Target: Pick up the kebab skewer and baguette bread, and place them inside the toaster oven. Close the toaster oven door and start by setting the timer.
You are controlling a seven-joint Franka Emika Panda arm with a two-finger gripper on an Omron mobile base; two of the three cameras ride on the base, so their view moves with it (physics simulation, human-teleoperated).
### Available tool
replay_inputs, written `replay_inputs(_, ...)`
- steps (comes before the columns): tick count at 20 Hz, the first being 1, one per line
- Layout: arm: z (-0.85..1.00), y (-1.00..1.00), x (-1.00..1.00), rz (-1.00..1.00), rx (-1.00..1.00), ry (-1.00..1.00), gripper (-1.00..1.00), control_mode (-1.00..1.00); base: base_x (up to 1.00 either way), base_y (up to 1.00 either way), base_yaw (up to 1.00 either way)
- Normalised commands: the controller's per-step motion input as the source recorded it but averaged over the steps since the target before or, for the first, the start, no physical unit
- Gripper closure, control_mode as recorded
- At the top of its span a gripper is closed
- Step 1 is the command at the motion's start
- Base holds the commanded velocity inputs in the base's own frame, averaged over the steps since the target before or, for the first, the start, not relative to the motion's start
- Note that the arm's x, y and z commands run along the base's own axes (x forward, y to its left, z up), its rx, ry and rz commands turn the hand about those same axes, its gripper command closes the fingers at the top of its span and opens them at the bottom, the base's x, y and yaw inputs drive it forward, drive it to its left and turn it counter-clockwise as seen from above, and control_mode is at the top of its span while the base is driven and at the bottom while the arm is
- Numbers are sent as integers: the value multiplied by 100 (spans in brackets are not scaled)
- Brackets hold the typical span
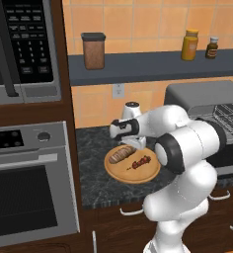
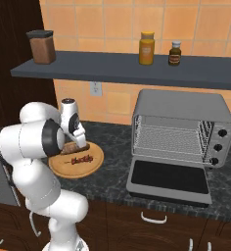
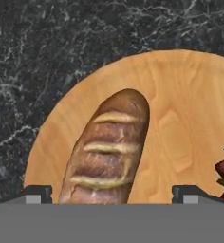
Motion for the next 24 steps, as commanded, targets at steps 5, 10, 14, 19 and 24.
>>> replay_inputs(5,-30,20,31,0,0,0,-100,-100,0,0,0)
replay_inputs(10,-31,5,0,0,0,0,-100,-100,0,0,0)
replay_inputs(14,-18,5,-4,0,0,0,-100,-100,0,0,0)
replay_inputs(19,-4,0,-27,-1,0,0,-100,-100,0,0,0)
replay_inputs(24,-6,1,-13,-4,0,0,-100,-100,0,0,0)
